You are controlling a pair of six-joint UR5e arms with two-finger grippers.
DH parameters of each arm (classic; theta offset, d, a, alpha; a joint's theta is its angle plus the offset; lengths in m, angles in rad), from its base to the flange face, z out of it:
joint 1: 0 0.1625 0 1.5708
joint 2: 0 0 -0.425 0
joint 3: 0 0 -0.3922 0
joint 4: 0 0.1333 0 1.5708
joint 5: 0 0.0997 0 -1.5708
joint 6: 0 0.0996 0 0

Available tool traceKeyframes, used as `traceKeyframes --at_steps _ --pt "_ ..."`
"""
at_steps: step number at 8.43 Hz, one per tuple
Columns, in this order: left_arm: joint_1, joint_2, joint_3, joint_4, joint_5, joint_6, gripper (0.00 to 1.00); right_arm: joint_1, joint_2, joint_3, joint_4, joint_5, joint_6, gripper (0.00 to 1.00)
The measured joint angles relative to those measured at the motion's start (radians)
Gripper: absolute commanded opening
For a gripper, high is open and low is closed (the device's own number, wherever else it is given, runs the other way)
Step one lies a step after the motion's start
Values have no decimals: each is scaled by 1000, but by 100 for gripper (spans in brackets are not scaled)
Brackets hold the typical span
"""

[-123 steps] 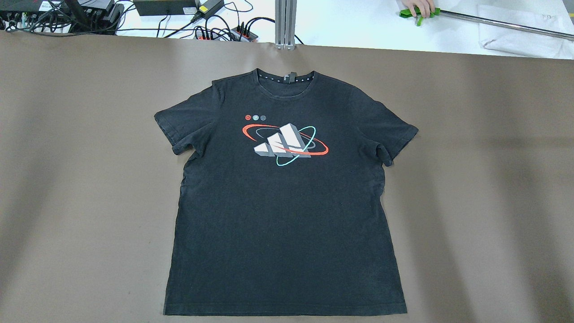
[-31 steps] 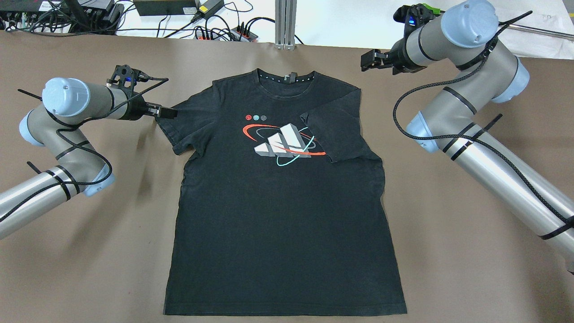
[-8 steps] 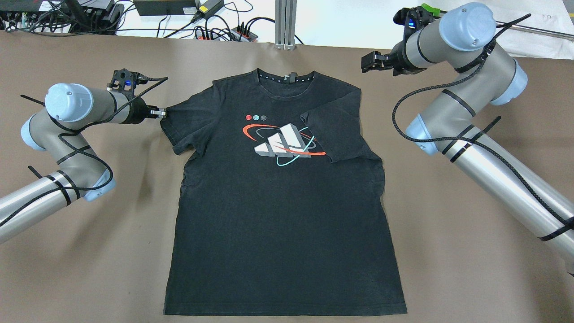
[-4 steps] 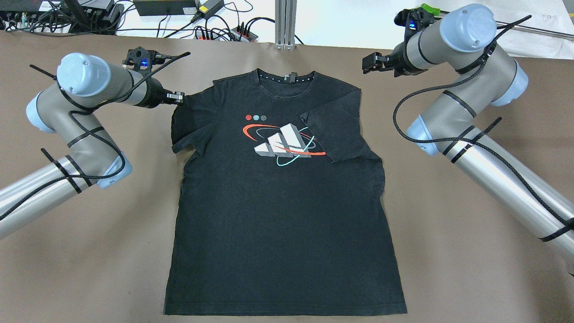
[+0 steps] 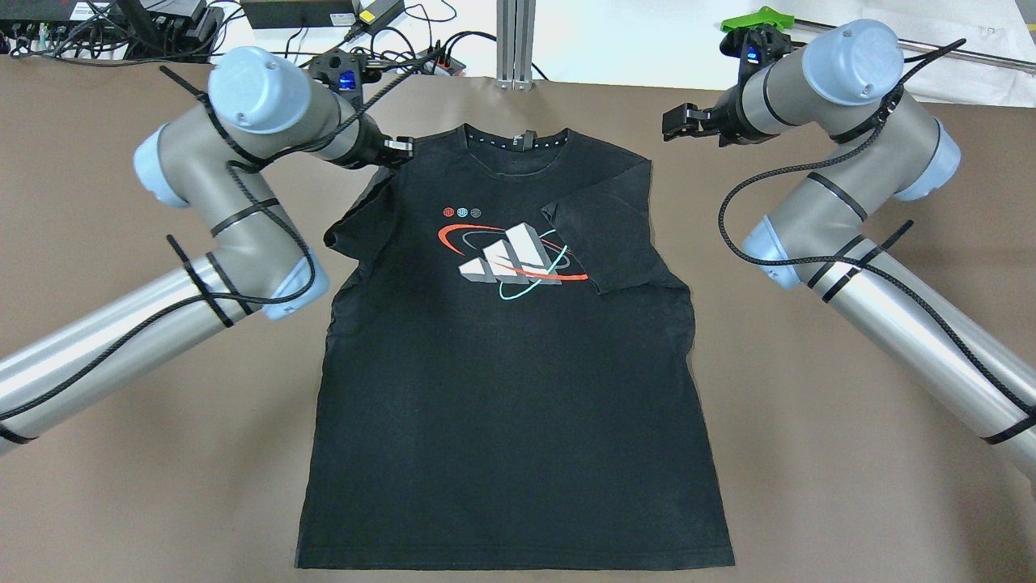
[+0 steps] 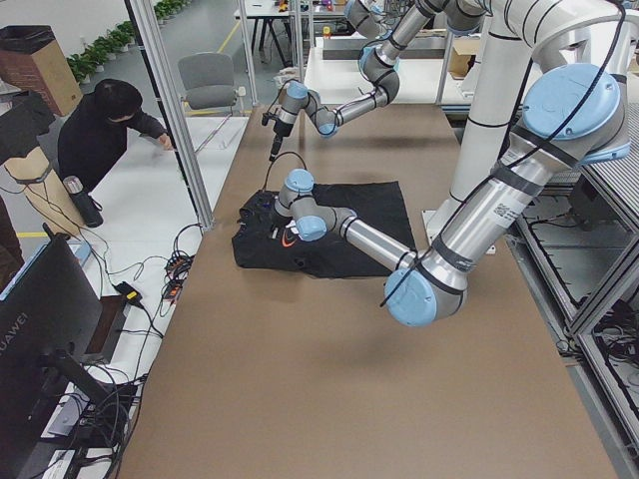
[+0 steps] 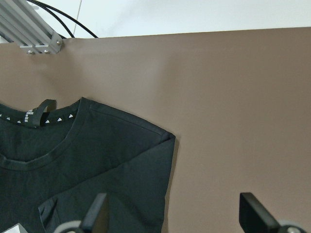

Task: Fold clothes
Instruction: 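Fold the grasped sleeve inward over the shirt body with the left gripper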

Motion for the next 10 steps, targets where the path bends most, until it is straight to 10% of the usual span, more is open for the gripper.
traceKeyframes --at_steps 3,4,5,10 --pt "65 -145 149 10 86 -63 0 0 -24 1 23 0 -1 94" --pt "82 -168 179 7 116 -73 27 0 -29 1 25 -1 -1 94" --pt "95 -179 195 3 144 -77 93 0 -32 1 26 -1 -1 94" --pt "109 -181 201 -58 200 -72 94 -3 -39 0 45 -5 1 94"
